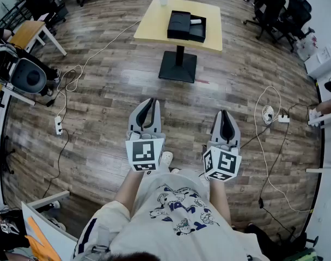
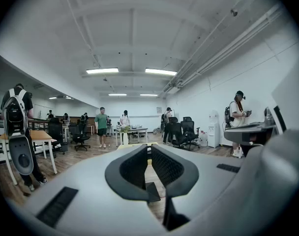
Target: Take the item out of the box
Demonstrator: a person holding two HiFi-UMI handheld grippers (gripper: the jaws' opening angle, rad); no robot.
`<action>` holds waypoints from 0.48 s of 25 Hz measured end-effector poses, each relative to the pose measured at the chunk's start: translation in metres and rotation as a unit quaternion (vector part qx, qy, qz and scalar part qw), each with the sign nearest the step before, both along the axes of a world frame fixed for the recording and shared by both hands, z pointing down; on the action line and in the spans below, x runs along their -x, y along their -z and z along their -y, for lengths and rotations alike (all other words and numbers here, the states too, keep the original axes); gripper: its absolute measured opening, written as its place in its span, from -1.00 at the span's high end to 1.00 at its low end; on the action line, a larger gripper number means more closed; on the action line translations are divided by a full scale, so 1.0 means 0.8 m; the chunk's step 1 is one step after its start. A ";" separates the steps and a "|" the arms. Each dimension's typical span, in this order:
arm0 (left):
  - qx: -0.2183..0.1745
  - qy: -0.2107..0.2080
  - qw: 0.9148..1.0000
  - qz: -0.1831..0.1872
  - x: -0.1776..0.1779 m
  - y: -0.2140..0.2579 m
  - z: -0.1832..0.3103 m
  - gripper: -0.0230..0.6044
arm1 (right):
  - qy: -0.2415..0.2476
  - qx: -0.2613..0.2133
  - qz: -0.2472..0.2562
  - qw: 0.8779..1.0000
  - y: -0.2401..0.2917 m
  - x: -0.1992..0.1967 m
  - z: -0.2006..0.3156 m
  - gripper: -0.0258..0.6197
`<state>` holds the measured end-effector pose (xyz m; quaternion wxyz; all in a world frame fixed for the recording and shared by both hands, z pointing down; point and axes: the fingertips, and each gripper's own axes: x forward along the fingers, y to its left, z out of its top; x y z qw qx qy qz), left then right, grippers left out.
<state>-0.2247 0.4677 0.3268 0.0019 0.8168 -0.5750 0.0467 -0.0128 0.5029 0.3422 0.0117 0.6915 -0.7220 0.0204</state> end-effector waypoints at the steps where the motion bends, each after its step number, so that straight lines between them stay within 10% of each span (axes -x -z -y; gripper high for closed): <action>1: 0.001 0.000 1.000 0.000 0.001 0.000 0.001 0.81 | 0.000 0.000 0.000 1.000 0.000 0.001 0.001 0.78; 12: 0.004 -0.003 1.000 -0.003 0.007 -0.003 0.023 0.81 | 0.000 0.005 0.005 1.000 -0.003 0.009 0.023 0.78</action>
